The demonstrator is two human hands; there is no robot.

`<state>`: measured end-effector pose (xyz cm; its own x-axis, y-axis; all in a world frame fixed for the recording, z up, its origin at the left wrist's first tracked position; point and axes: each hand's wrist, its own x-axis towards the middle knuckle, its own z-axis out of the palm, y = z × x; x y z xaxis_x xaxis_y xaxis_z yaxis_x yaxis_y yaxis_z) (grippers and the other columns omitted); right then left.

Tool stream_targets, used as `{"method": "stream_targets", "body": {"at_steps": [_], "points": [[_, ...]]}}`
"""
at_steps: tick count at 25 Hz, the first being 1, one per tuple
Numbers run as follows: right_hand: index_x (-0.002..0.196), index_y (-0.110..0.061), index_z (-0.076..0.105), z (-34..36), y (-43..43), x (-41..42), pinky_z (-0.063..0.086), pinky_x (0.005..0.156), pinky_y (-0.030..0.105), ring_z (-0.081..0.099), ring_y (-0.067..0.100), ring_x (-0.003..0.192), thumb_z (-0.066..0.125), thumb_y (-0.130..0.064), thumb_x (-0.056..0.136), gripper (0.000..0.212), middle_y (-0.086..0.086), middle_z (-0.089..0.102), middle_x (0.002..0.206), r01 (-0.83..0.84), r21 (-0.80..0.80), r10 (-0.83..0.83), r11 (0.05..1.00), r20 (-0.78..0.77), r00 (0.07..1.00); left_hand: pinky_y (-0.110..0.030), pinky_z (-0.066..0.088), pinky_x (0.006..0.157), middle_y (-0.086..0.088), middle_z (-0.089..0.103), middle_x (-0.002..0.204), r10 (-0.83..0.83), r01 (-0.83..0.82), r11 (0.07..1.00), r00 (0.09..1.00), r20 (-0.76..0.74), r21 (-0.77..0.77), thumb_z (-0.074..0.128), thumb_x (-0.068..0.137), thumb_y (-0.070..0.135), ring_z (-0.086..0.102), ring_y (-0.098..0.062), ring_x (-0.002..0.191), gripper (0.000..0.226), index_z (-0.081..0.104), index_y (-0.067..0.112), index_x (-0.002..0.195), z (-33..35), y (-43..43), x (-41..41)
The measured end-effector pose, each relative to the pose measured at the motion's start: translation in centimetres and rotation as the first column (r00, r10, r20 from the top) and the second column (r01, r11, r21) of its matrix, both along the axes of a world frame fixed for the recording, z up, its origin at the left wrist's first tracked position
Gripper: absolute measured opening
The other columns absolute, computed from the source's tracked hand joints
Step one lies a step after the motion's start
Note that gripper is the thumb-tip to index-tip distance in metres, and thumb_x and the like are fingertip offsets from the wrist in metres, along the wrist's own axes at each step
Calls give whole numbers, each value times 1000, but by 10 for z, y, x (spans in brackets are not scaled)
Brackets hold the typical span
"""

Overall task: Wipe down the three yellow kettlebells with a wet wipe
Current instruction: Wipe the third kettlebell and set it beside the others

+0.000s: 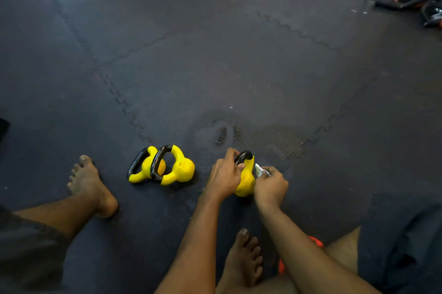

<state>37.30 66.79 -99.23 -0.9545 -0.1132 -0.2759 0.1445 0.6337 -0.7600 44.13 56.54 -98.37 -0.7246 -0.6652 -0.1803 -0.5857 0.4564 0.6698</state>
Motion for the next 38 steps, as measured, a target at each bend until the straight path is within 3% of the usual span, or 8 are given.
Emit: {"method": "stream_targets", "body": {"at_steps": [6, 11, 16, 19, 22, 25, 28, 38], "points": [[101, -21, 72, -16, -11, -3, 51, 68, 40, 64, 40, 84, 54, -13, 92, 21, 20, 71, 91, -78, 3, 78, 997, -86, 993, -36, 46, 67, -11, 68, 90, -48, 48, 997, 999, -10, 56, 55, 95, 27, 63, -33, 84, 20, 54, 21, 114, -20, -47, -35], [111, -30, 66, -18, -25, 13, 37, 59, 31, 64, 34, 78, 50, -15, 90, 30, 9, 71, 88, -298, 173, 335, 939, -251, 908, -45, 46, 90, -24, 61, 119, -109, 119, 992, 974, 196, -40, 49, 97, 11, 56, -41, 109, 32, 53, 4, 129, -42, -85, -31], [110, -25, 66, -19, -34, 23, 48, 66, 33, 67, 29, 89, 55, -8, 86, 31, 5, 71, 100, -417, 255, 483, 873, -318, 816, -47, 42, 99, -24, 44, 131, -52, 50, 999, 959, 279, 12, 46, 97, 6, 51, -44, 118, 41, 43, 0, 137, -56, -76, -6], [108, -24, 68, -20, -32, 29, 50, 67, 33, 68, 29, 91, 58, -5, 85, 31, 5, 72, 103, -417, 207, 465, 885, -358, 810, -42, 40, 103, -20, 50, 131, 106, -102, 993, 990, 89, -56, 47, 96, 5, 51, -37, 120, 39, 51, 3, 135, -41, -71, 10], [104, -29, 69, -19, -32, 33, 49, 64, 33, 67, 30, 85, 58, -9, 88, 28, 5, 73, 95, -399, 136, 421, 907, -352, 836, -43, 41, 98, -16, 59, 121, 413, -426, 876, 905, -106, -227, 54, 92, 8, 52, -34, 114, 29, 63, 8, 120, -19, -80, 39], [103, -33, 69, -17, -32, 32, 47, 62, 34, 65, 33, 76, 54, -15, 92, 26, 8, 72, 83, -359, 63, 362, 931, -280, 889, -47, 40, 96, -18, 58, 124, 648, -591, 707, 761, 21, -388, 60, 90, 19, 49, -38, 117, 34, 60, 7, 122, -7, -98, 85], [103, -32, 70, -17, -31, 32, 48, 62, 36, 65, 34, 74, 54, -16, 92, 25, 9, 71, 80, -358, 47, 357, 933, -270, 895, -49, 37, 102, -20, 49, 134, 665, -600, 745, 702, 254, -293, 59, 93, 28, 43, -38, 128, 45, 53, 4, 130, -7, -108, 112], [105, -33, 69, -23, -32, 32, 47, 62, 37, 65, 36, 75, 54, -17, 92, 25, 10, 72, 81, -388, 93, 397, 917, -318, 861, -44, 45, 88, -32, 56, 123, 681, -678, 732, 725, 100, -70, 61, 89, 10, 56, -46, 112, 40, 43, -8, 120, 4, -98, 102]]}}
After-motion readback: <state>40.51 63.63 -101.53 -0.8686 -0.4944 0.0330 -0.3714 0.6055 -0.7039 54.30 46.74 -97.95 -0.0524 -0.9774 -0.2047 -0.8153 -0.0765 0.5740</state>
